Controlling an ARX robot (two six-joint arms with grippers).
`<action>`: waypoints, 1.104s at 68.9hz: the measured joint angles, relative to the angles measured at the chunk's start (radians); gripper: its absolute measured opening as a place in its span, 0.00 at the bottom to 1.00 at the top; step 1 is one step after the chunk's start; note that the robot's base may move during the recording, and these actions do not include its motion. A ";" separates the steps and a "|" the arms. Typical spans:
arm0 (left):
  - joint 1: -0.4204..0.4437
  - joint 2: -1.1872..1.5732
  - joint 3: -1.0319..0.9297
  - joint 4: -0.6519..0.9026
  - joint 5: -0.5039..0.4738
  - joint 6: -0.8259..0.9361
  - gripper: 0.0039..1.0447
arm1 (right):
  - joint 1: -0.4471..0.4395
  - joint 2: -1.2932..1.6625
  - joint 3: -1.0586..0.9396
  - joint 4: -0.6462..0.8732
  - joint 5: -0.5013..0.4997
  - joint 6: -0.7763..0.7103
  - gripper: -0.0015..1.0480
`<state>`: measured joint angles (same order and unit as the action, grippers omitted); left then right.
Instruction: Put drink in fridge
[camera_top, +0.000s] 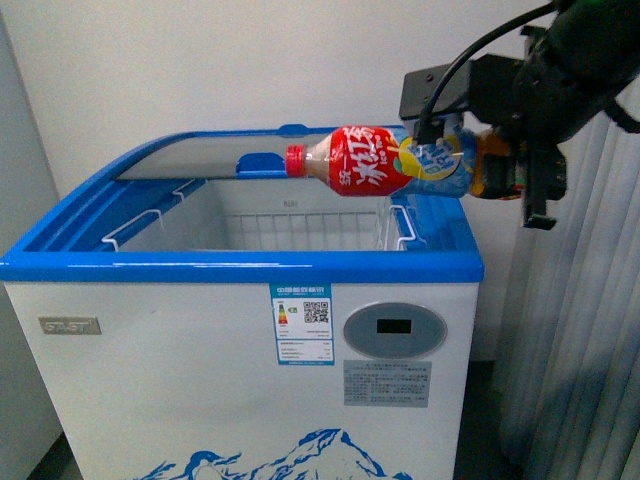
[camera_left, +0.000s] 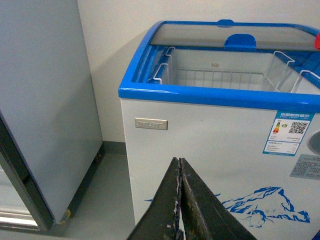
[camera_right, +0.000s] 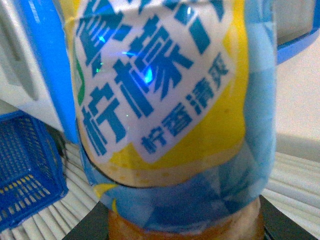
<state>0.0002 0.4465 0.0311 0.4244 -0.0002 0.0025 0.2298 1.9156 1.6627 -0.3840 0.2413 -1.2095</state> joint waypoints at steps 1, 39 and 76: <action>0.000 -0.005 -0.009 0.007 0.000 0.000 0.02 | 0.003 0.026 0.022 0.000 0.012 0.001 0.39; 0.000 -0.199 -0.017 -0.176 0.000 0.000 0.02 | 0.076 0.325 0.307 0.043 0.062 -0.032 0.53; 0.000 -0.438 -0.017 -0.421 0.000 0.000 0.02 | 0.047 -0.115 -0.160 0.206 -0.020 0.404 0.92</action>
<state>0.0002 0.0086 0.0143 0.0032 -0.0002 0.0021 0.2768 1.8008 1.5024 -0.1780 0.2211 -0.8059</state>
